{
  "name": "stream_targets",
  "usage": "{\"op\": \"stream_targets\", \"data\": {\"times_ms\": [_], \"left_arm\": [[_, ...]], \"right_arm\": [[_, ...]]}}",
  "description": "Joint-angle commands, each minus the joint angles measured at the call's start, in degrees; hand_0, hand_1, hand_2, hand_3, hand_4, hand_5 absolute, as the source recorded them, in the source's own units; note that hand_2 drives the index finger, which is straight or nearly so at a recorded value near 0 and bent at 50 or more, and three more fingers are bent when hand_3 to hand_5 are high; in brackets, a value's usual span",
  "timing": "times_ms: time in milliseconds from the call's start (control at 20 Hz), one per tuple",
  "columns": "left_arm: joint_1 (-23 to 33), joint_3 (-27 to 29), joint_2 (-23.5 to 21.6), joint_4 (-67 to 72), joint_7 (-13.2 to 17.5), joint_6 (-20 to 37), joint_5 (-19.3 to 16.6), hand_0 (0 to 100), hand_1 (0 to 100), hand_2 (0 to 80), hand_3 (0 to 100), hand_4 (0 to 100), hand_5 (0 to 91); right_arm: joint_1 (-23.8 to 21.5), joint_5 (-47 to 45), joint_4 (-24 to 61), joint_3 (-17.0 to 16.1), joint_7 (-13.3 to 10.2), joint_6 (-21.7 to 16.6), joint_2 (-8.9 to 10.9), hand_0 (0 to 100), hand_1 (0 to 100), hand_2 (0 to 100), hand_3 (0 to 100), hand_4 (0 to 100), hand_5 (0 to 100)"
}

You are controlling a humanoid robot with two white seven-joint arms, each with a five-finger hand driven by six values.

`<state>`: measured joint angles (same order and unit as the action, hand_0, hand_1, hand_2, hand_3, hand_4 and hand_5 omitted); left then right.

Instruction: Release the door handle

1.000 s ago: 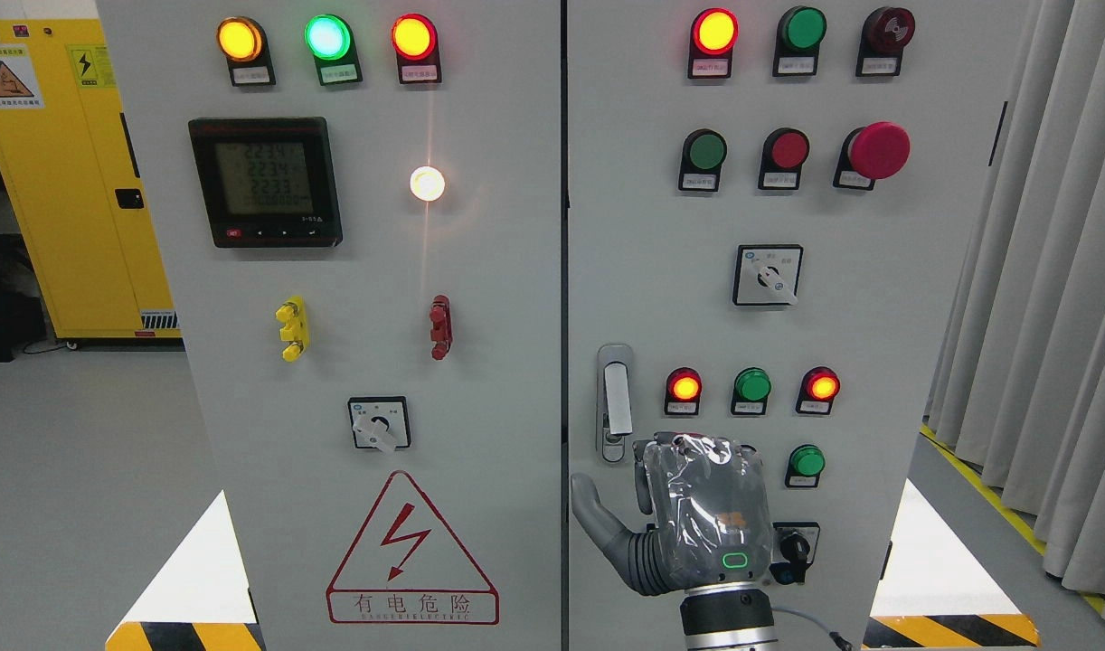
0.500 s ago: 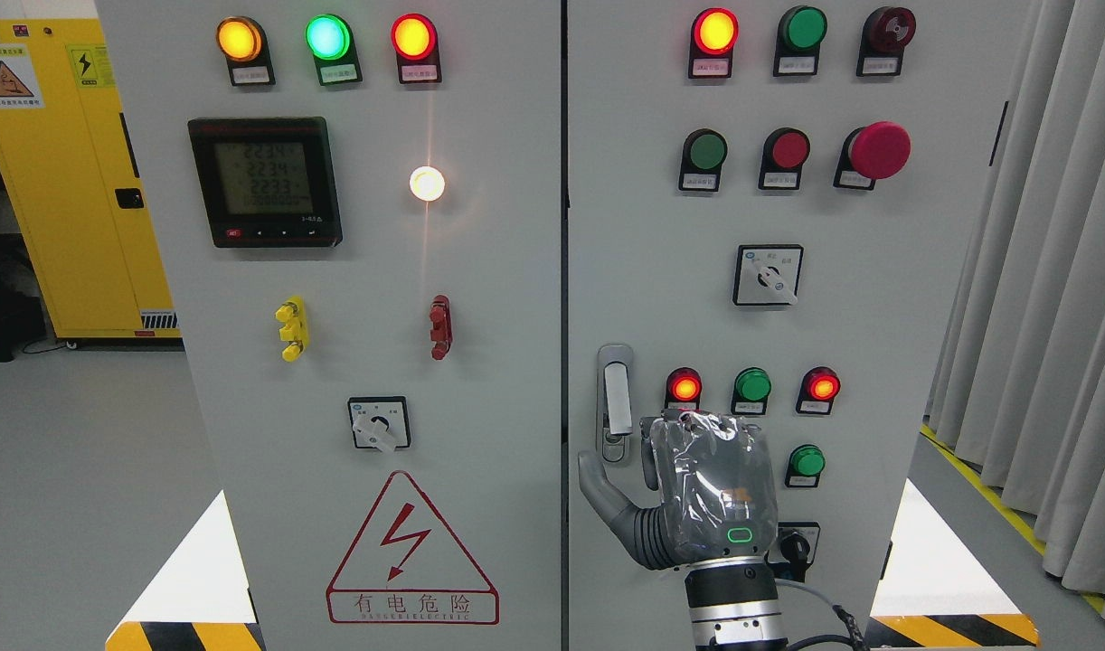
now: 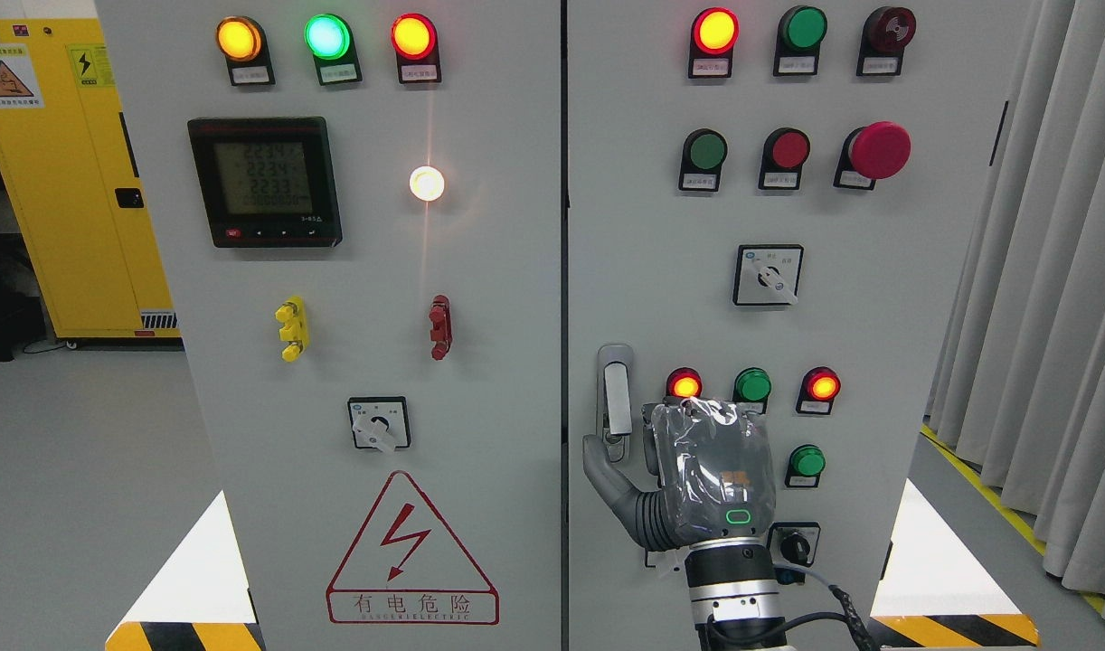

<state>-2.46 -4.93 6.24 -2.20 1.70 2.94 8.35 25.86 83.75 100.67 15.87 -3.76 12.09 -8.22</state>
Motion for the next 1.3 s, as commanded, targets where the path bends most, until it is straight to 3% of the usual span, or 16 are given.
{"op": "stream_targets", "data": {"times_ms": [0, 1250], "left_arm": [[0.0, 0.0, 0.0, 0.0, 0.0, 0.0, 0.0, 12, 56, 0.0, 0, 0, 0.0], [0.0, 0.0, 0.0, 0.0, 0.0, 0.0, 0.0, 12, 56, 0.0, 0, 0, 0.0]], "right_arm": [[0.3, -0.3, -1.5, -0.7, 0.0, 0.0, -0.13, 37, 32, 100, 100, 100, 100], [0.7, -0.4, -1.4, -1.4, 0.0, 1.0, -0.13, 40, 35, 100, 100, 100, 100]]}}
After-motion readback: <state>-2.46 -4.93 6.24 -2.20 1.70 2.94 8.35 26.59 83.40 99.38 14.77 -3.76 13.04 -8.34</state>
